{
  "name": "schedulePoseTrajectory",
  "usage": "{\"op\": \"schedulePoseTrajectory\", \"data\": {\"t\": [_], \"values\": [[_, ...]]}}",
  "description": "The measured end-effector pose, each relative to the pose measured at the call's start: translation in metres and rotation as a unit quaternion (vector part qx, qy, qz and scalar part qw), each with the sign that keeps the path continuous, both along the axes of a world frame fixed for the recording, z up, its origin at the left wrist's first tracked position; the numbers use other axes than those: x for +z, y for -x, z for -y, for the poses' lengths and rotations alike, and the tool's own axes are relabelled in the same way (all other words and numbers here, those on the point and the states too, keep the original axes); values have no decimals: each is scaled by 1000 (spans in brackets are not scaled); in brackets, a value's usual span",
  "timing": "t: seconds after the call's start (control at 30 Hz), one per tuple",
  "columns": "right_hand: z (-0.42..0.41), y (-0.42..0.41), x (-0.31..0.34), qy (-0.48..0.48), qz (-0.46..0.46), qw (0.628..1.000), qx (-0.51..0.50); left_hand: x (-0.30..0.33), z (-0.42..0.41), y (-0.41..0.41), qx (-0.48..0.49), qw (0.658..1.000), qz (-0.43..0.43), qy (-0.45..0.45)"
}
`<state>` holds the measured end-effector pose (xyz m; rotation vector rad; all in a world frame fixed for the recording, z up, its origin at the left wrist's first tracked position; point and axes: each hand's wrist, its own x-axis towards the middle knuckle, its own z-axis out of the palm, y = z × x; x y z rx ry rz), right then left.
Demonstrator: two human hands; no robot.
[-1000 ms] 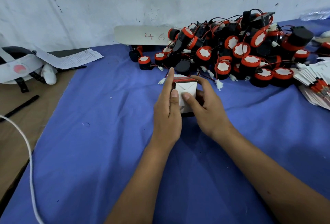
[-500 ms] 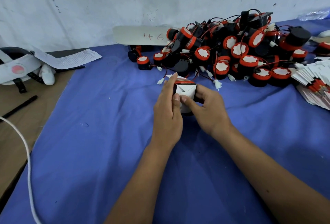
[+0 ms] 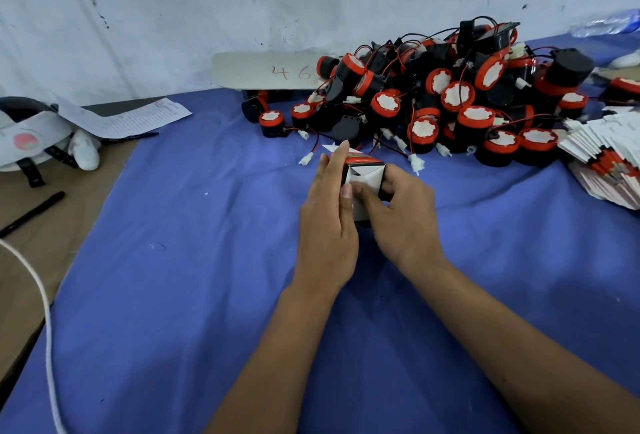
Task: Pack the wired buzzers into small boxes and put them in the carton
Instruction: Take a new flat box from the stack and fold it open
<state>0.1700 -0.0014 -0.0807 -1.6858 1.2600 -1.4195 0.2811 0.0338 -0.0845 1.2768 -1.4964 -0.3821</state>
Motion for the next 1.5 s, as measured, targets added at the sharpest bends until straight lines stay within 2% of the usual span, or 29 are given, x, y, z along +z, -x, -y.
{"op": "schedulePoseTrajectory", "data": {"t": [0.17,0.43,0.6,0.7,0.83,0.93,1.03,1.23,1.37,1.5], "values": [[0,0,1,-1,-4,1000,4,1,1,0,2,1000,2,5],[0,0,4,1,-39,996,84,0,2,-9,46,998,-31,4],[1,1,6,-19,15,996,90,1,2,-11,57,994,-96,4],[2,1,7,-37,66,993,89,3,4,-15,118,982,-143,17],[1,2,7,-48,90,989,112,2,3,-16,163,971,-176,20],[1,3,5,-81,130,978,142,1,2,-12,168,973,-154,21],[0,1,4,-111,191,964,147,3,0,-7,173,979,-95,53],[-1,-3,5,-120,210,963,117,2,-2,-1,190,978,-14,88],[-3,-4,5,-129,221,958,126,3,-3,-1,200,976,-10,81],[1,4,7,-149,269,928,209,5,-2,-5,188,978,-57,71]]}}
